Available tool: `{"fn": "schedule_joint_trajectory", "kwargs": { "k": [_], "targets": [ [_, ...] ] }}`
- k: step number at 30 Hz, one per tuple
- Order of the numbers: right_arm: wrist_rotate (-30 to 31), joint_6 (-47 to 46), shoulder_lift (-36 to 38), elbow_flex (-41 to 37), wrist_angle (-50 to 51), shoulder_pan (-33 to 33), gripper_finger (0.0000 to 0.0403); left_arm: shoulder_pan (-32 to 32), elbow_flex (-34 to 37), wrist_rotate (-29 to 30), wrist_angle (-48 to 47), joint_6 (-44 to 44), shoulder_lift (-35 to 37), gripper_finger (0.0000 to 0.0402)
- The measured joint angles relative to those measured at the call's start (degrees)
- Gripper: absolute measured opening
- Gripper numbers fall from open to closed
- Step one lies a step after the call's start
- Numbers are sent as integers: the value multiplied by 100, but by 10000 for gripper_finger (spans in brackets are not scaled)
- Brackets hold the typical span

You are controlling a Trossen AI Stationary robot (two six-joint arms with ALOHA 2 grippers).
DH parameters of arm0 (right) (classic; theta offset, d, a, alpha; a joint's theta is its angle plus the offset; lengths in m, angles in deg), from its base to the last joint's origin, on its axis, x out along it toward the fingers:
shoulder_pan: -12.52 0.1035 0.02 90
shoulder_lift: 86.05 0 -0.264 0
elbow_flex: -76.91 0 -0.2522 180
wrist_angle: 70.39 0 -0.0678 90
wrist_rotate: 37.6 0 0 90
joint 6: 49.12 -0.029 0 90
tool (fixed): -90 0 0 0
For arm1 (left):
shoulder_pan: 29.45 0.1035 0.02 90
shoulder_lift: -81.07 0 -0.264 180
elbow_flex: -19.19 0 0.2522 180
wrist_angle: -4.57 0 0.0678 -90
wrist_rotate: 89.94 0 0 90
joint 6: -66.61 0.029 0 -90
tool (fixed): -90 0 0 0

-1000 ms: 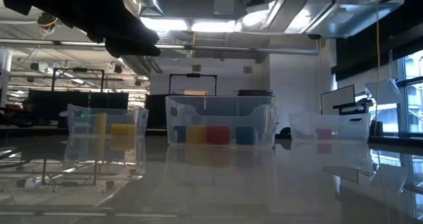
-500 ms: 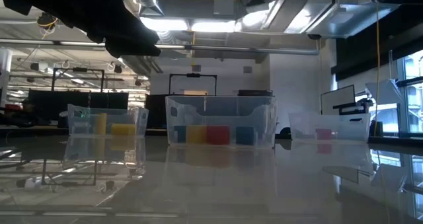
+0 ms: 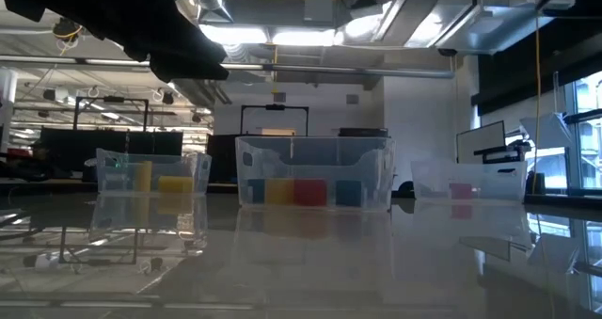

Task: Sort blocks by size
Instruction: Put the yellow square block into the bottom transparent bin

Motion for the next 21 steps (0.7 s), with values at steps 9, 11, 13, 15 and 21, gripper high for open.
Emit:
{"fn": "schedule_joint_trajectory", "kwargs": {
  "k": [9, 11, 13, 15, 21],
  "targets": [
    [-456, -148, -425, 0, -26, 2, 287, 0, 0, 0, -2, 2, 0, 230],
    [-540, -148, -482, 0, -34, 2, 287, 0, 0, 0, -4, 4, 0, 230],
    [-576, -148, -527, 0, -36, -2, 287, 0, 0, 0, -2, 4, 0, 230],
    [-645, -121, -534, -63, -134, -2, 287, 0, 0, 0, -3, 52, 0, 230],
    [-1061, -159, -534, -823, -1384, -5, 287, 0, 0, 0, -4, 122, 0, 230]
  ]
}}
